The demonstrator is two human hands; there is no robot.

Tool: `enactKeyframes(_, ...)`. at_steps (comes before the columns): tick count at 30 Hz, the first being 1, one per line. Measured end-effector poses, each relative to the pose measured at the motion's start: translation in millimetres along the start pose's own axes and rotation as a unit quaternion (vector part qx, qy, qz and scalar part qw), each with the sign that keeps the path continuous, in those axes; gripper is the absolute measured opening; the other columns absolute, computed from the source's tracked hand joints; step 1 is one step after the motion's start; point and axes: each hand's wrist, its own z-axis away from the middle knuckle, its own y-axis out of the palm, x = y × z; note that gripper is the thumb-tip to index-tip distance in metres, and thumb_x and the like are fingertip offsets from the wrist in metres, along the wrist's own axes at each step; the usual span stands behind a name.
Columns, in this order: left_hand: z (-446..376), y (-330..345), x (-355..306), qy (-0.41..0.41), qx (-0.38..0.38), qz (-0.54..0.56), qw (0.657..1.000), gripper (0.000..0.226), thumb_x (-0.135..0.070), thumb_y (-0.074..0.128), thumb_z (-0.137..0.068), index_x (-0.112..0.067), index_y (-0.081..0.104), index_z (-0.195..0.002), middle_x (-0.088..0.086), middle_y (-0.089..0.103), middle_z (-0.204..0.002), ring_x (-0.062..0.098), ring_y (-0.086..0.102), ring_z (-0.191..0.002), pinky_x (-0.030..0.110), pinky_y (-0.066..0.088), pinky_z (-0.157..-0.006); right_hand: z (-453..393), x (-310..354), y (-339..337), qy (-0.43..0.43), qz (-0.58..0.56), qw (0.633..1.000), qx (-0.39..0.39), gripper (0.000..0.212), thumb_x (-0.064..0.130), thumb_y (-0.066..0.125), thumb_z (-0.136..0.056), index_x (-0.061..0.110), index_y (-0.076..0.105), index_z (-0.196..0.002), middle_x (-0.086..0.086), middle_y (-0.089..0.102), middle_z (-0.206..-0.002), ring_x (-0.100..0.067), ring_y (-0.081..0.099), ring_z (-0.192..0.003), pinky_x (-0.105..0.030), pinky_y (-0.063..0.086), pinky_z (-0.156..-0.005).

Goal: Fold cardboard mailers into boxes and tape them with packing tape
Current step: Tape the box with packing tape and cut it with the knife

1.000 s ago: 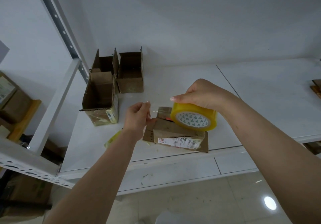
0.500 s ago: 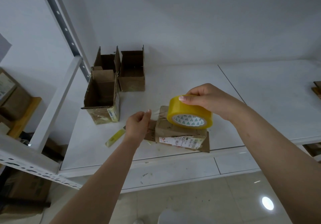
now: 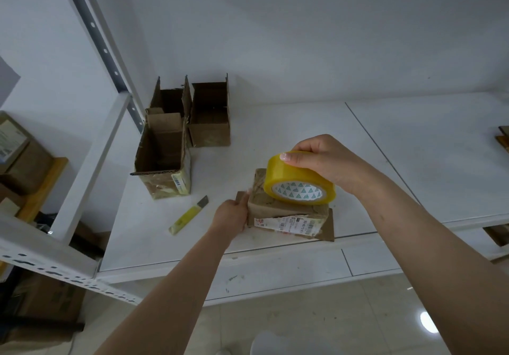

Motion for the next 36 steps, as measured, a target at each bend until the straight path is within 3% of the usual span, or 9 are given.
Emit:
enactKeyframes(3, -3.0, 1.4, -5.0, 0.039, -0.007, -0.040, 0.998, 0.050, -0.039, 0.038, -0.101, -0.009, 0.062, -0.068, 0.014, 0.062, -0.069, 0.031, 0.057, -0.067, 0.036, 0.046, -0.065, -1.1, -1.2, -1.7, -0.001, -0.002, 1.000, 0.002, 0.027, 0.051, 0.070, -0.080, 0.025, 0.075, -0.085, 0.008, 0.073, -0.078, -0.009, 0.070, -0.072, -0.025, 0.051, -0.065)
enactKeyframes(9, -1.5, -1.9, 0.1, 0.021, 0.033, -0.067, 0.997, 0.041, -0.022, 0.040, -0.098, -0.012, 0.053, -0.061, 0.002, 0.055, -0.050, 0.015, 0.050, -0.043, 0.019, 0.037, -0.040, -0.9, -2.6, -1.6, -0.010, 0.002, 1.000, 0.009, 0.028, 0.052, 0.069, -0.080, 0.025, 0.075, -0.084, 0.008, 0.072, -0.077, -0.008, 0.069, -0.072, -0.024, 0.049, -0.064)
enactKeyframes(13, 1.8, -23.2, -15.6, 0.193, -0.050, -0.036, 0.979, 0.030, -0.040, 0.048, -0.098, -0.014, 0.058, -0.086, 0.009, 0.066, -0.088, 0.030, 0.064, -0.084, 0.044, 0.055, -0.076, 0.9, -3.2, -3.5, -0.011, -0.008, 1.000, 0.027, 0.048, 0.066, 0.067, -0.066, 0.025, 0.075, -0.089, 0.006, 0.073, -0.082, -0.013, 0.070, -0.078, -0.027, 0.053, -0.070)
enactKeyframes(16, 14.8, -36.2, -33.4, 0.326, 0.068, -0.008, 0.943, 0.076, -0.065, 0.051, -0.081, -0.015, 0.039, -0.138, -0.002, 0.049, -0.136, 0.014, 0.046, -0.127, 0.023, 0.044, -0.100, 1.9, -3.9, -3.8, -0.008, -0.016, 0.999, 0.037, 0.061, 0.072, 0.063, -0.056, 0.026, 0.075, -0.094, 0.008, 0.074, -0.082, -0.012, 0.071, -0.078, -0.025, 0.052, -0.069)
enactKeyframes(18, 21.1, -33.3, -43.4, 0.371, 0.170, -0.048, 0.912, 0.113, -0.064, 0.070, -0.070, -0.011, 0.012, -0.151, -0.012, 0.034, -0.145, -0.002, 0.032, -0.135, 0.007, 0.032, -0.103, 0.2, -4.3, -4.3, -0.007, -0.012, 0.999, 0.039, 0.063, 0.074, 0.062, -0.054, 0.027, 0.075, -0.094, 0.008, 0.074, -0.082, -0.011, 0.071, -0.078, -0.025, 0.053, -0.070)
enactKeyframes(22, 18.3, -13.7, -49.4, 0.396, 0.147, -0.166, 0.891, 0.124, -0.038, 0.091, -0.059, -0.013, 0.013, -0.152, 0.006, 0.025, -0.155, 0.021, 0.023, -0.144, 0.046, 0.030, -0.114, -1.9, -10.5, -6.4, -0.012, -0.010, 0.999, 0.047, 0.070, 0.081, 0.065, -0.050, 0.022, 0.076, -0.086, 0.004, 0.074, -0.078, -0.013, 0.072, -0.075, -0.026, 0.055, -0.070)
enactKeyframes(29, 10.7, -14.6, -47.0, 0.408, 0.097, -0.290, 0.860, 0.113, -0.052, 0.082, -0.064, -0.014, 0.022, -0.151, 0.006, 0.023, -0.155, 0.023, 0.020, -0.141, 0.041, 0.026, -0.116, 14.8, -40.9, -18.8, -0.072, -0.123, 0.987, 0.068, 0.040, 0.054, 0.059, -0.083, 0.025, 0.061, -0.056, 0.013, 0.055, -0.061, -0.004, 0.055, -0.066, -0.028, 0.038, -0.075)
enactKeyframes(33, 11.9, -15.8, -48.8, 0.425, 0.079, -0.324, 0.841, 0.109, -0.055, 0.080, -0.066, -0.014, 0.022, -0.149, 0.007, 0.029, -0.151, 0.025, 0.027, -0.138, 0.044, 0.030, -0.113, 13.7, -25.1, -23.9, -0.042, -0.049, 0.998, -0.028, 0.048, 0.069, 0.062, -0.066, 0.022, 0.071, -0.061, 0.005, 0.069, -0.063, -0.008, 0.067, -0.061, -0.025, 0.049, -0.066)
enactKeyframes(36, 12.7, -15.8, -50.0, 0.426, 0.069, -0.345, 0.834, 0.108, -0.057, 0.079, -0.067, -0.015, 0.022, -0.148, 0.005, 0.031, -0.149, 0.025, 0.030, -0.136, 0.043, 0.031, -0.113, 13.6, -17.3, -43.7, -0.010, 0.098, 0.992, -0.082, 0.066, 0.071, 0.063, -0.072, 0.006, 0.063, -0.057, -0.001, 0.057, -0.049, -0.015, 0.058, -0.046, -0.020, 0.044, -0.049)
